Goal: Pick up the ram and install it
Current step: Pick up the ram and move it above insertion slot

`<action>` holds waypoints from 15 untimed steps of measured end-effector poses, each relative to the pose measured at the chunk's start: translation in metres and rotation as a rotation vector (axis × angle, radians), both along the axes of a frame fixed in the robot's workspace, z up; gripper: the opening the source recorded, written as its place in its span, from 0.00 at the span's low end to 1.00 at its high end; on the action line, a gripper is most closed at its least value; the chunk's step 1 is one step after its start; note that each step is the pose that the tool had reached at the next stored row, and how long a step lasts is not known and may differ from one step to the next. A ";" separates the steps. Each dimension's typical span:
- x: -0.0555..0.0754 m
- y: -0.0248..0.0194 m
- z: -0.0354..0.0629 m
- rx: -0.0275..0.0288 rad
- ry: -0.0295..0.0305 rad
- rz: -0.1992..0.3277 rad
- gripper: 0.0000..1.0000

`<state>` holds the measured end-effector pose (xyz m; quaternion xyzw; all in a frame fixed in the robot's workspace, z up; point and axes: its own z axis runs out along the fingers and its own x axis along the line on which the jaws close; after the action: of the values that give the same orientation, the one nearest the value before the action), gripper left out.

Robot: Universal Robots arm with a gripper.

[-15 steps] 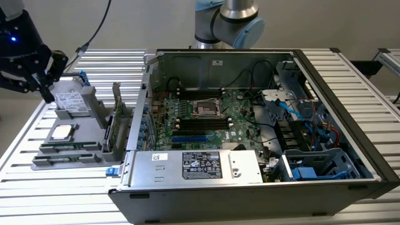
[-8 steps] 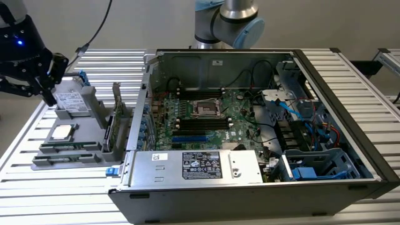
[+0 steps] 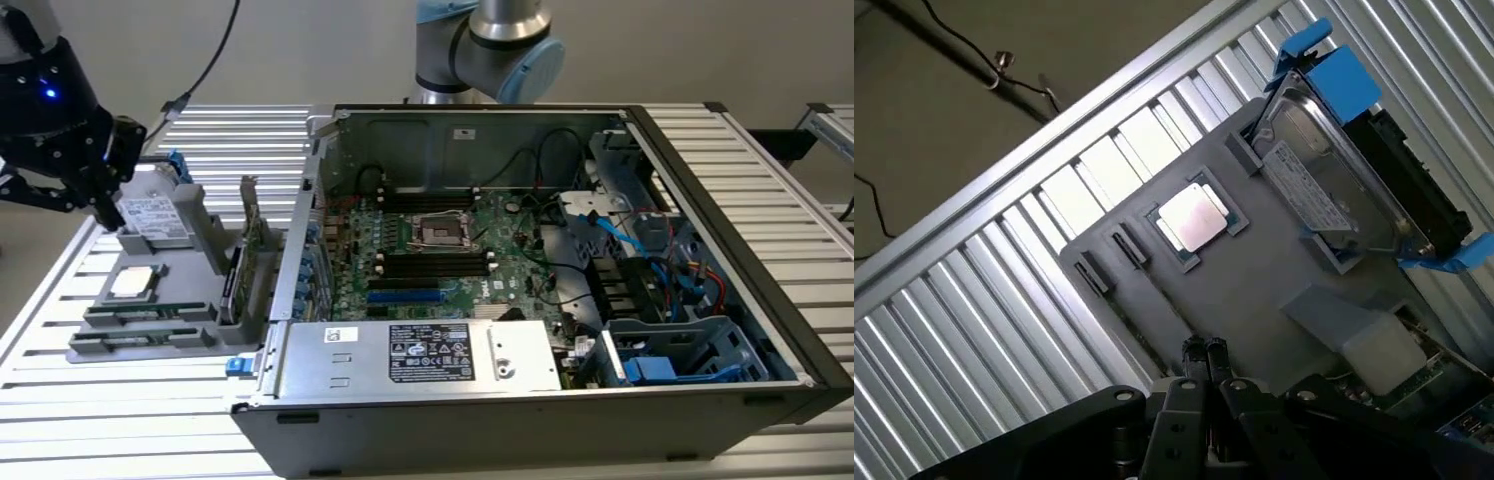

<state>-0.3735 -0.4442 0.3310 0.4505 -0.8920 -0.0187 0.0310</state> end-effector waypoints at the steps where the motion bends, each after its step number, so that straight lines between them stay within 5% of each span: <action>1: 0.000 0.0000 -0.0005 -0.0007 -0.0007 0.012 0.10; 15: 0.000 0.0000 -0.0168 -0.0010 -0.0051 0.257 0.10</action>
<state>-0.3735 -0.4441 0.3142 0.5611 -0.8271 -0.0130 0.0311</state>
